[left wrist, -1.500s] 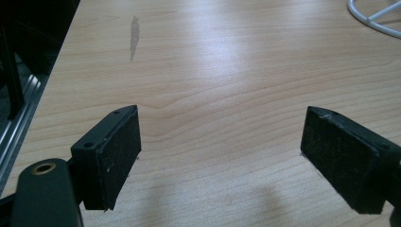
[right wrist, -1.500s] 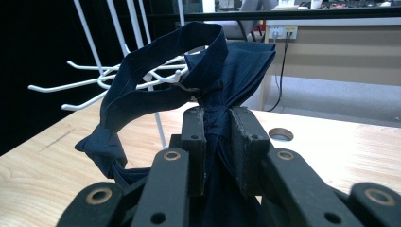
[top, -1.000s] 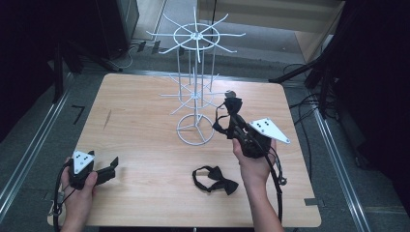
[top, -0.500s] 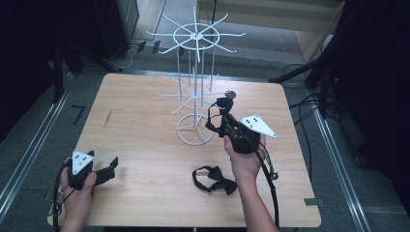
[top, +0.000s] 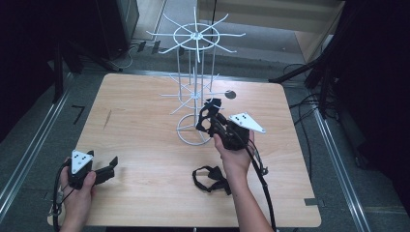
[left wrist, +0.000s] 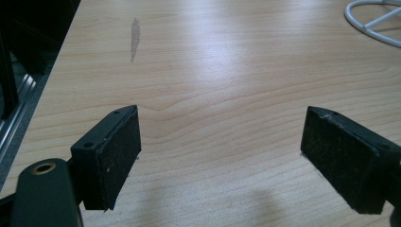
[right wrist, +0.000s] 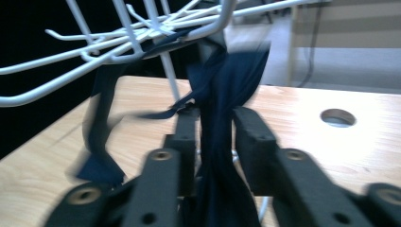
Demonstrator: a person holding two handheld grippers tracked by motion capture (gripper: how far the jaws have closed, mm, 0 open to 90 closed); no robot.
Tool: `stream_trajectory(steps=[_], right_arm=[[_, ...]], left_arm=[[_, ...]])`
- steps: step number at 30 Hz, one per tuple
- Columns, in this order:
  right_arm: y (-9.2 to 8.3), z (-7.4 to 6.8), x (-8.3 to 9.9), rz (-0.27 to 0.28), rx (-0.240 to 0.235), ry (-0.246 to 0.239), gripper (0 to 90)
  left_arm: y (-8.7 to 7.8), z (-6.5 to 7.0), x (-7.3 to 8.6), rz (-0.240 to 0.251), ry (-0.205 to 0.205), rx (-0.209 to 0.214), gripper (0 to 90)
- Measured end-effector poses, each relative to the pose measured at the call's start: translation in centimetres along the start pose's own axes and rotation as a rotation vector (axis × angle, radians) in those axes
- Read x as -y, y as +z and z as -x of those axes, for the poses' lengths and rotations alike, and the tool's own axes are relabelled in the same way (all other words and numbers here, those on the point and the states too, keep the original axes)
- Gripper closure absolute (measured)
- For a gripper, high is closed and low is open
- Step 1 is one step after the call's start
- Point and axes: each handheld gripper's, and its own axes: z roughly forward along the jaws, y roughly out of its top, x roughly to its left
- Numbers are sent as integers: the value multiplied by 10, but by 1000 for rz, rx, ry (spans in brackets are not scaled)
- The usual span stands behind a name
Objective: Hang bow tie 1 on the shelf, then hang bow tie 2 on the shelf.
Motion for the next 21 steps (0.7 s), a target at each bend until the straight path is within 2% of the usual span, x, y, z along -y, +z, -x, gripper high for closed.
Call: stream_trajectory(steps=[4,5,9,14,21], right_arm=[[-6,4,1,5,-31,-16,435],[-12,6,3,3,-43,-22,384],[-19,10,5,-4,-40,-42,338],[-35,18,12,-21,-40,-45,302],[-50,21,24,-50,-43,-69,294]], left_arm=[[0,1,0,-1,3,-2,132],[0,1,0,-2,4,-2,133],[0,1,0,-6,4,-7,132],[0,1,0,-7,5,-10,131],[0,1,0,-7,3,-11,128]])
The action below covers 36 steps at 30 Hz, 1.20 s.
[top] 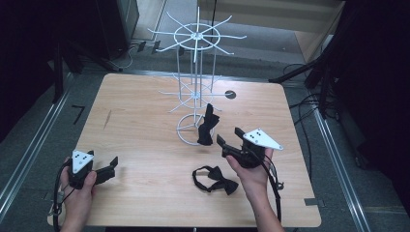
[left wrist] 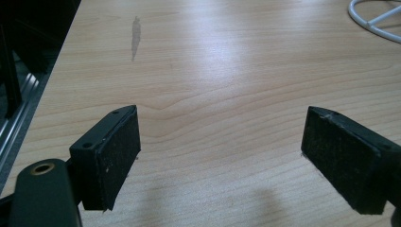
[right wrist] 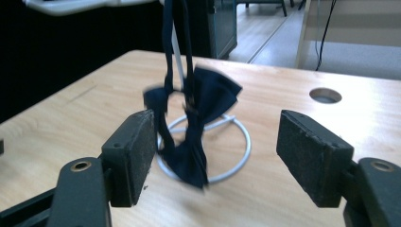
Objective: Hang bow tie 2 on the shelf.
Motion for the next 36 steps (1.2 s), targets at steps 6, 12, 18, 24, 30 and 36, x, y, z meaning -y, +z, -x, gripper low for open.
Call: stream_trajectory(steps=[6,12,18,24,30,36], right_arm=[[-8,0,14,-46,2,-19,321],[-13,2,35,-96,-1,-17,377],[-16,2,54,-146,-15,-34,419],[-14,4,67,-192,-16,-7,476],[-13,1,78,-253,-29,-4,495],[-15,-2,87,-293,-34,-14,503]], left_arm=[[0,0,0,1,2,5,129],[0,1,0,6,4,0,129],[0,1,0,0,3,3,124],[0,1,0,6,8,-1,124],[0,1,0,7,4,3,122],[0,1,0,7,0,2,114]])
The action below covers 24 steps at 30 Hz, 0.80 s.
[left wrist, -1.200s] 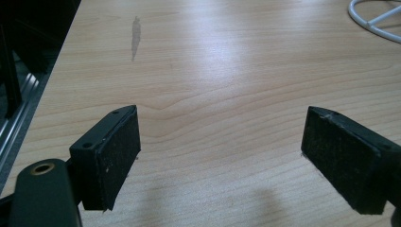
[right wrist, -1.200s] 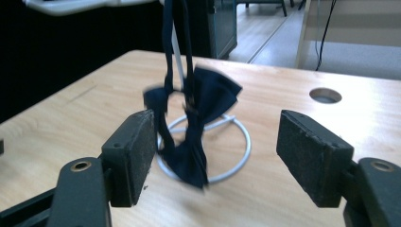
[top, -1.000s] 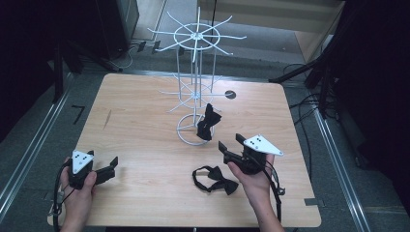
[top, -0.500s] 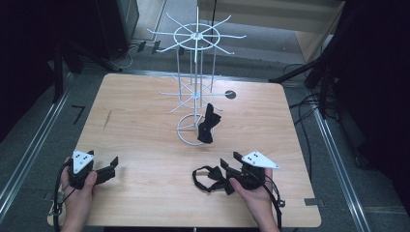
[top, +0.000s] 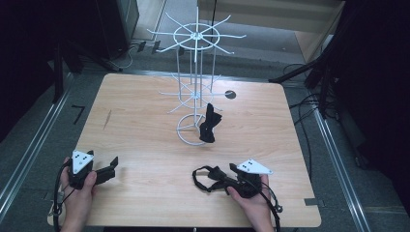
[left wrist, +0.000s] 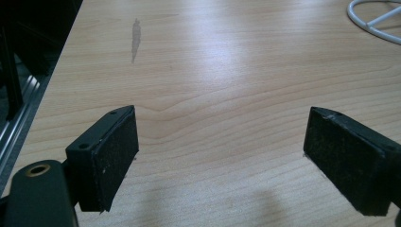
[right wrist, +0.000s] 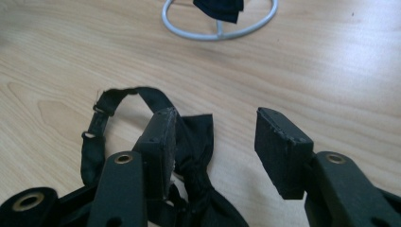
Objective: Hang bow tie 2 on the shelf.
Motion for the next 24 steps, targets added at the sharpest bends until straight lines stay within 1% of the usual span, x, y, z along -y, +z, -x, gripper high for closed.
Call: stream_trajectory(steps=[1,2,3,6,7,10,11,12,13,15,18,19,21,24], right_arm=[[0,0,2,-8,1,0,504],[1,-1,5,-29,-6,-2,504],[1,-1,5,-29,-6,-2,504],[3,-1,9,-61,-12,-8,504],[3,-1,9,-61,-12,-8,504],[5,0,11,-76,4,-10,519],[7,0,13,-88,10,-12,537],[7,0,13,-88,10,-12,537],[8,0,14,-100,5,-19,563],[9,-1,15,-106,4,-20,574],[9,-3,16,-118,9,-34,628],[9,-3,16,-117,13,-37,662],[9,-5,17,-117,29,-60,769],[9,-4,14,-136,-5,-60,792]], left_arm=[[0,0,0,0,0,0,114],[0,0,0,0,0,0,114],[0,0,0,0,0,0,114],[0,0,0,-1,0,1,114],[0,0,0,-1,0,1,114],[0,0,0,0,0,0,114],[0,0,0,-1,0,0,113],[0,0,0,-1,0,0,113],[0,0,0,-1,0,-1,113],[0,0,0,0,1,-2,113],[0,0,0,0,0,-1,113],[0,0,0,0,0,-1,113],[0,0,0,-2,2,-2,113],[0,0,0,-3,4,-1,113]])
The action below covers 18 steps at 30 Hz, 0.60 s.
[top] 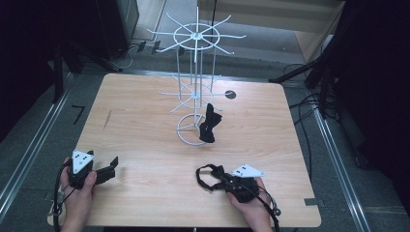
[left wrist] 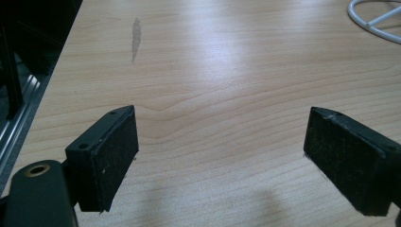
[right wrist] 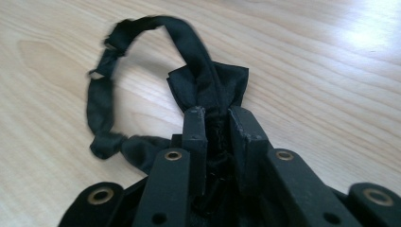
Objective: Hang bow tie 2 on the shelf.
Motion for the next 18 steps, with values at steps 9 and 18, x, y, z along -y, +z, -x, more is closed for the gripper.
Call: stream_trajectory(steps=[9,18], right_arm=[[-11,-7,-13,140,17,-18,796],[-21,-16,-27,230,-8,-51,796]], left_arm=[[0,0,0,-1,1,2,113],[0,0,0,0,1,1,113]])
